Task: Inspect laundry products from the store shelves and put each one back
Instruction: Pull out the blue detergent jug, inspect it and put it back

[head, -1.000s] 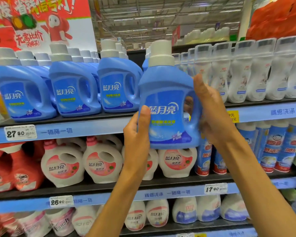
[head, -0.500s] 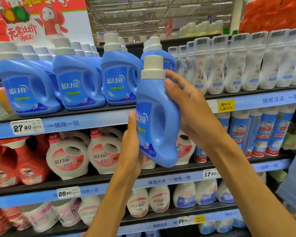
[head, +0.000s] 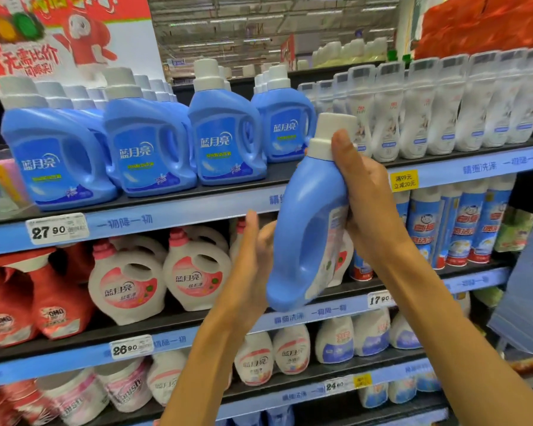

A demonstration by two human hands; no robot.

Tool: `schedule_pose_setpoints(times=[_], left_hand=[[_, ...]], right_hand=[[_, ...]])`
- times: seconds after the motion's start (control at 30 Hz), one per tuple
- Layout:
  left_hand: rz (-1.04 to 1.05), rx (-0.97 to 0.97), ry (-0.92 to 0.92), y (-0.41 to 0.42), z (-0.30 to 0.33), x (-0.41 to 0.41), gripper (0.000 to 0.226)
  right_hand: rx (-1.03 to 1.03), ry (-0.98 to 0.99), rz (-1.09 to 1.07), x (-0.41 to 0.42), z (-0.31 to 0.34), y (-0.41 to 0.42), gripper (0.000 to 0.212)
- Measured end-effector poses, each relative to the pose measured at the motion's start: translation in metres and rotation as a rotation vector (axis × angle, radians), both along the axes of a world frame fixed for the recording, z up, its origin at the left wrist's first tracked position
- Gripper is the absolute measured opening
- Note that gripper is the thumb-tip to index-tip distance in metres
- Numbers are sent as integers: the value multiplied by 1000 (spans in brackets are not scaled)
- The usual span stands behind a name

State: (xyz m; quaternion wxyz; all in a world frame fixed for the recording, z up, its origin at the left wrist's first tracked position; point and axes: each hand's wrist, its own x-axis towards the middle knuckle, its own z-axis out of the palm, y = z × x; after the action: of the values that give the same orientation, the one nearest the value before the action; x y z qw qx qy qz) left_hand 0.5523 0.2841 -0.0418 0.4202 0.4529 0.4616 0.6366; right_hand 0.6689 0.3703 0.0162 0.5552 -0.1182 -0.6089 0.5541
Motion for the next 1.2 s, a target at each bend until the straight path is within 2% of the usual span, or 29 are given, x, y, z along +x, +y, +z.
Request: schedule_pose_setpoints(times=[0.13,0.23,0.3,0.4,0.53,0.67,0.77,0.87,0.97,1.03,1.13,1.2], left_hand=[[27,115,155,-7,-4,5,80],[75,157,159,-6,0,13,64],[66,144,123,-3,-3,9,69],[-96,159,50,0,-2,7,54],[-186,124,-48,14,-6,16,61],[-193,82,-131,28,-12,13,56],[-63,90,-171,38,-18,9,36],[85,130,-225,52,-18,25,33],[213,148,-298,65,-17,44,33],[221,133,-357,69,-18,51,34],[116,33,-434,69,-19,58,32],[29,-78,-423,68,-23,67,31]], right_hand=[[38,-36,-133,1,5,-5,49],[57,-81,-140,1,7,-4,47],[49,-108,-79,7,8,2,45],[59,-114,113,19,17,16,26],[67,-94,369,28,23,35,31],[49,-91,271,32,12,45,24],[49,-54,127,36,9,50,26],[22,-10,81,40,11,55,37],[-8,-27,214,46,18,63,30],[-1,-51,358,51,19,71,30],[123,-151,494,56,15,76,39],[105,-113,514,57,11,77,41]])
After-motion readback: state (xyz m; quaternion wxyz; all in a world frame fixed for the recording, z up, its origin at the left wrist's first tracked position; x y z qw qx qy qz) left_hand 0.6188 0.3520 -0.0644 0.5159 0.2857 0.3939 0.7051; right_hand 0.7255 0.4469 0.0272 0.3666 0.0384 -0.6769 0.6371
